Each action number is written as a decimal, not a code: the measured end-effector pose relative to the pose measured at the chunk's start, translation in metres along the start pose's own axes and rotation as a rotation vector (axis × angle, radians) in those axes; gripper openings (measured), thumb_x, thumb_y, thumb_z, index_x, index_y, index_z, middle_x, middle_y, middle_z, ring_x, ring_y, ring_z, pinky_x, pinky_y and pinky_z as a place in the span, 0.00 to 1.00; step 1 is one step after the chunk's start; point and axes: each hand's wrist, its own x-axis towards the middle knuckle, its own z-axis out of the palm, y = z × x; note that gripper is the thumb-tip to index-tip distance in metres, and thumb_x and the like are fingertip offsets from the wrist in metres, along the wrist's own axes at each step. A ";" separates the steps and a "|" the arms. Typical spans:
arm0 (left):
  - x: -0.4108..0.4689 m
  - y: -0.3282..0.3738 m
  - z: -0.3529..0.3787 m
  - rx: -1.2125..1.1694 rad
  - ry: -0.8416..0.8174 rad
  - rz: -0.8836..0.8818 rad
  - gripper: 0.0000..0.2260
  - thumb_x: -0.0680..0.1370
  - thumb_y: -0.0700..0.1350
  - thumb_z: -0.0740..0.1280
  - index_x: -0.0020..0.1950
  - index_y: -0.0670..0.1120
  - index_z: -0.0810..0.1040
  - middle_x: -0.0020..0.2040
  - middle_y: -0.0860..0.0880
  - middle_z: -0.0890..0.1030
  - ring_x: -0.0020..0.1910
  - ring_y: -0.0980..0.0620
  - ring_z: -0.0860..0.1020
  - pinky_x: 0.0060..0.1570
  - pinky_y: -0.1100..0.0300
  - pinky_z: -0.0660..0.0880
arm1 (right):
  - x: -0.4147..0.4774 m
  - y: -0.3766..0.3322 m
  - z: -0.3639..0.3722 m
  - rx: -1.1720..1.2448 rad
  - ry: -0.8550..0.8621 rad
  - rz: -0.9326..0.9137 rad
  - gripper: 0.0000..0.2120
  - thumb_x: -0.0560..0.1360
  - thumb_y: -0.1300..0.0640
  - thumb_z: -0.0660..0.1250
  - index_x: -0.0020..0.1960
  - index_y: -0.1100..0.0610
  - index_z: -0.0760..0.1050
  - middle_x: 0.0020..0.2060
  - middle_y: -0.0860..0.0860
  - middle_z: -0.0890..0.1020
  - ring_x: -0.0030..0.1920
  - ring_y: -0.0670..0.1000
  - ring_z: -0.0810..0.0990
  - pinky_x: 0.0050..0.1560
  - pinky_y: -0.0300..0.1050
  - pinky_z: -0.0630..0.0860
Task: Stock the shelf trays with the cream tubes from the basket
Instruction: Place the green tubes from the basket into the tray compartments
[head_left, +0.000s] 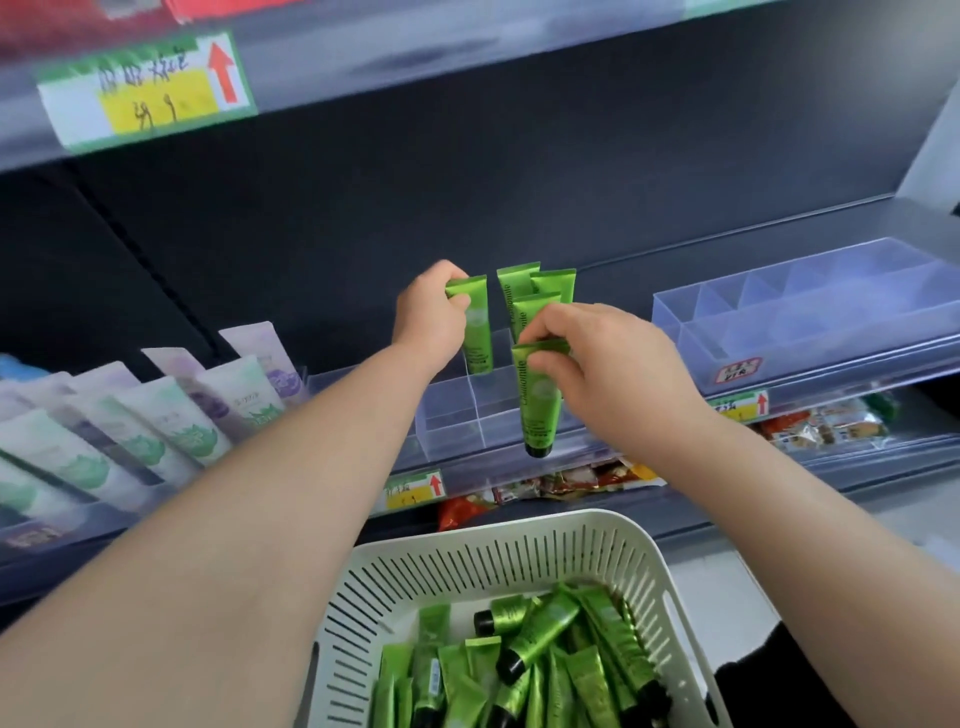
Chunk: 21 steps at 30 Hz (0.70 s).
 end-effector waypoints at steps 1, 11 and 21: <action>0.001 -0.002 0.000 -0.009 0.001 -0.004 0.08 0.78 0.38 0.63 0.50 0.52 0.76 0.48 0.48 0.79 0.41 0.51 0.77 0.36 0.60 0.71 | 0.002 -0.001 0.000 0.004 -0.001 -0.003 0.06 0.77 0.54 0.64 0.53 0.49 0.76 0.46 0.42 0.80 0.48 0.48 0.76 0.43 0.48 0.75; -0.019 -0.018 -0.041 0.201 0.028 0.159 0.15 0.79 0.42 0.64 0.65 0.52 0.73 0.62 0.49 0.77 0.59 0.48 0.75 0.57 0.50 0.74 | 0.062 -0.018 0.004 -0.036 0.088 -0.056 0.05 0.77 0.54 0.63 0.53 0.49 0.74 0.44 0.45 0.79 0.46 0.51 0.74 0.40 0.46 0.68; -0.040 -0.031 -0.069 0.574 -0.032 0.446 0.16 0.78 0.42 0.66 0.65 0.49 0.74 0.65 0.50 0.73 0.63 0.47 0.69 0.56 0.49 0.72 | 0.105 -0.013 0.046 -0.206 -0.039 -0.035 0.07 0.78 0.56 0.61 0.55 0.53 0.74 0.47 0.52 0.80 0.49 0.57 0.77 0.39 0.47 0.69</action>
